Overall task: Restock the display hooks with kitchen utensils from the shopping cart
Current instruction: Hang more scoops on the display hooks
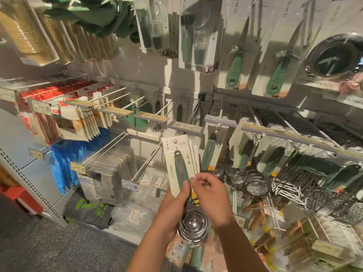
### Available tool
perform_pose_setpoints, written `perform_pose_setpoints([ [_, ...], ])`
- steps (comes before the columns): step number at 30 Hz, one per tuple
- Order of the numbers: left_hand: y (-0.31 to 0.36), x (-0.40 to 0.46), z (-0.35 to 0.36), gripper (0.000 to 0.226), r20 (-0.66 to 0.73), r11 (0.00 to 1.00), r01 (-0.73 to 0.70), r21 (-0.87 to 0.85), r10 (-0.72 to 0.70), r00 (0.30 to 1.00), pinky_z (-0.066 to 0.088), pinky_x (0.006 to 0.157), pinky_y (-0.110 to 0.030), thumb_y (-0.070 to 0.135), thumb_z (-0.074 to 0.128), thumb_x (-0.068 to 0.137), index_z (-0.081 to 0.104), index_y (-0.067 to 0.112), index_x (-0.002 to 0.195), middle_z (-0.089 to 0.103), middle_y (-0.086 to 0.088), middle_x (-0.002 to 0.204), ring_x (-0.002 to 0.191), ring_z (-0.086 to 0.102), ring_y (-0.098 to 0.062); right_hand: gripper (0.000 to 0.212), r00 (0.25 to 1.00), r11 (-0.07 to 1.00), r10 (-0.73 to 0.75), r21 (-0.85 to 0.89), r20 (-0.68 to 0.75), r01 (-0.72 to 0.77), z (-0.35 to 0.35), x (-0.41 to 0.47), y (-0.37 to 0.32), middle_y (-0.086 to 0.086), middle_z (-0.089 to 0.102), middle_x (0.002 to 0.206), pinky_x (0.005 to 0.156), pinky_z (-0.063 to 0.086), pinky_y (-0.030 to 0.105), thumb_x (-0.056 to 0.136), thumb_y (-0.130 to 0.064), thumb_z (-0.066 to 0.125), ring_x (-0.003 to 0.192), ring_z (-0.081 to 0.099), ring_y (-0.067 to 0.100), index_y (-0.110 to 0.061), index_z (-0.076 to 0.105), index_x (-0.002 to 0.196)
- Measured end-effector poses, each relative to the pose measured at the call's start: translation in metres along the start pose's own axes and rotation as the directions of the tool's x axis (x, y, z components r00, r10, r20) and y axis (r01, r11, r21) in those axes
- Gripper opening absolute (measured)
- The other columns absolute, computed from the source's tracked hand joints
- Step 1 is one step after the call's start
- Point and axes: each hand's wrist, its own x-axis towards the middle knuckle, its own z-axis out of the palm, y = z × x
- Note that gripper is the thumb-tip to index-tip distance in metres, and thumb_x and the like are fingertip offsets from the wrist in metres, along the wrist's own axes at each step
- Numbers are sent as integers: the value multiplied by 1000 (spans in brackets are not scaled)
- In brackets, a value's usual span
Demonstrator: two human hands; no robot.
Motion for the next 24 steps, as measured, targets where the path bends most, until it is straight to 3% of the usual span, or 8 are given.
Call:
perform_pose_setpoints([
  [3, 0, -1, -1, 49, 2, 1000, 15, -18, -15, 1000, 51, 110, -41, 51, 61, 86, 59, 36, 132, 74, 10, 125, 120, 68, -12, 7, 1000, 1000, -4, -15, 1, 4, 0, -3, -1, -8, 75, 88, 83, 57, 35, 95, -29, 72, 83, 69, 9, -27, 75, 90],
  [6, -1, -2, -1, 51, -21, 998, 45, -47, -46, 999, 53, 107, -43, 55, 63, 82, 60, 35, 129, 75, 7, 123, 116, 71, -14, 8, 999, 1000, 28, 14, -26, -28, -1, -4, -1, -9, 77, 90, 90, 58, 36, 96, -28, 72, 89, 71, 9, -26, 76, 89],
  [10, -2, 2, -3, 62, -41, 983, 119, -137, -125, 991, 58, 96, -45, 62, 56, 88, 59, 26, 139, 75, -7, 124, 113, 73, -26, 14, 997, 995, 47, 93, -56, -42, -1, -6, 0, 3, 77, 95, 96, 55, 52, 99, -27, 66, 95, 73, 25, -24, 73, 87],
  [13, -4, 5, -4, 67, -48, 978, 129, -164, -138, 989, 53, 105, -50, 64, 51, 89, 60, 23, 141, 74, -9, 127, 117, 71, -28, 14, 993, 983, 73, 172, -92, -56, -2, -6, 2, 14, 74, 96, 96, 54, 56, 102, -25, 63, 96, 70, 36, -23, 69, 89],
  [18, -7, 7, -2, 36, -103, 991, 87, -98, -97, 990, 54, 104, -52, 39, 48, 108, 60, 23, 137, 77, -5, 119, 110, 74, -25, 9, 984, 971, 88, 232, -154, -51, -9, -9, 0, -1, 73, 90, 79, 52, 28, 104, -18, 60, 84, 68, 8, -20, 63, 95],
  [19, -8, 7, -1, 34, -115, 992, 80, -97, -91, 989, 55, 103, -51, 38, 49, 108, 59, 24, 137, 77, -4, 119, 109, 74, -25, 10, 982, 973, 84, 226, -171, -43, -10, -9, 1, 0, 73, 89, 76, 52, 27, 104, -17, 60, 81, 67, 7, -20, 62, 94],
  [22, -9, 8, -1, 32, -147, 993, 57, -103, -72, 987, 57, 99, -49, 37, 50, 108, 60, 24, 136, 78, -3, 116, 106, 75, -24, 7, 981, 975, 65, 220, -183, -24, -12, -12, 1, 19, 71, 99, 87, 55, 46, 104, -20, 60, 86, 65, 21, -18, 62, 97],
  [24, -8, 9, -2, 30, -170, 995, 39, -96, -55, 984, 58, 96, -47, 37, 49, 109, 60, 25, 134, 78, -2, 115, 105, 76, -23, 6, 980, 974, 61, 228, -191, -16, -14, -13, 2, 20, 71, 99, 89, 54, 48, 104, -19, 59, 86, 65, 27, -18, 61, 99],
])
